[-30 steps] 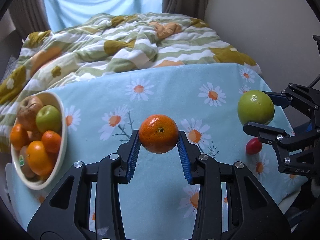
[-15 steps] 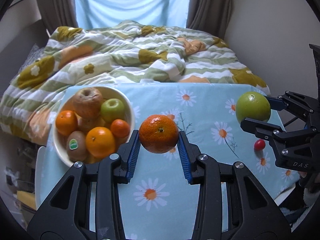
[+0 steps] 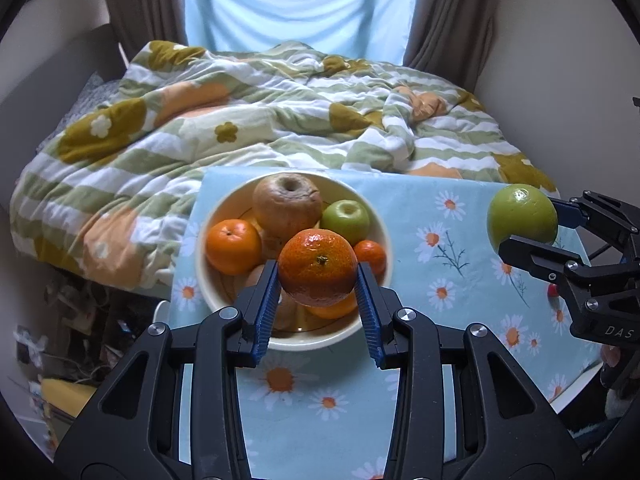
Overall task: Organize fruits
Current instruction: 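Carry the small orange into the bowl and open the left tool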
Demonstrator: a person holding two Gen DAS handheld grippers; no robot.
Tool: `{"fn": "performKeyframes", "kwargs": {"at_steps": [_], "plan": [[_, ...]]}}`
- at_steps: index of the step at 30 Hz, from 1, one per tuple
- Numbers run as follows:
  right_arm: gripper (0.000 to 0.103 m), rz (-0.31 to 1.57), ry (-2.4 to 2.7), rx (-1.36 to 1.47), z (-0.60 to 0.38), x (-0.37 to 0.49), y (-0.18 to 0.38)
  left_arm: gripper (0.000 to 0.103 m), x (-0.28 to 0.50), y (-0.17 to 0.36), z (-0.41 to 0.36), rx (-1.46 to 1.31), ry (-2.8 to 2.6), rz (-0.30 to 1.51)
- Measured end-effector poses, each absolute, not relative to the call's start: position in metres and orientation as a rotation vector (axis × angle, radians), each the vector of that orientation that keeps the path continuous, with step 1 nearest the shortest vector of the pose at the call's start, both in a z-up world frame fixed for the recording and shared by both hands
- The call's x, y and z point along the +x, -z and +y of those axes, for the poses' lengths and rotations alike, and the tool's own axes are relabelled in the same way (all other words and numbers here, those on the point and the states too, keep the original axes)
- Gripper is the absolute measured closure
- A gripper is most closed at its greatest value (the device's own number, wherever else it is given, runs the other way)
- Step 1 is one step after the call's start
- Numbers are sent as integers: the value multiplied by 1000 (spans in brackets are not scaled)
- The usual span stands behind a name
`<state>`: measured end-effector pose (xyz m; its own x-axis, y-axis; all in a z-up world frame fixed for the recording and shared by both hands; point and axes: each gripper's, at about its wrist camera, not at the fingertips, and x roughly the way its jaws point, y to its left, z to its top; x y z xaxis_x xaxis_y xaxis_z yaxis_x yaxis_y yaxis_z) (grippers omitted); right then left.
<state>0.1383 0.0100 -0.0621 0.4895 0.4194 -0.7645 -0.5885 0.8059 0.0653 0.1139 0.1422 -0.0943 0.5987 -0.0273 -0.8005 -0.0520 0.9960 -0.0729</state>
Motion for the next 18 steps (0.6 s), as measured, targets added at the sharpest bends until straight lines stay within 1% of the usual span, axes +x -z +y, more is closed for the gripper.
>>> {"fn": "performKeyframes", "kwargs": {"at_steps": [7, 18], "plan": [[51, 887, -590, -187, 47, 144, 72, 59, 125, 116, 187, -82, 9, 957], [51, 923, -524, -158, 82, 155, 85, 59, 141, 160, 220, -54, 68, 1015]]}}
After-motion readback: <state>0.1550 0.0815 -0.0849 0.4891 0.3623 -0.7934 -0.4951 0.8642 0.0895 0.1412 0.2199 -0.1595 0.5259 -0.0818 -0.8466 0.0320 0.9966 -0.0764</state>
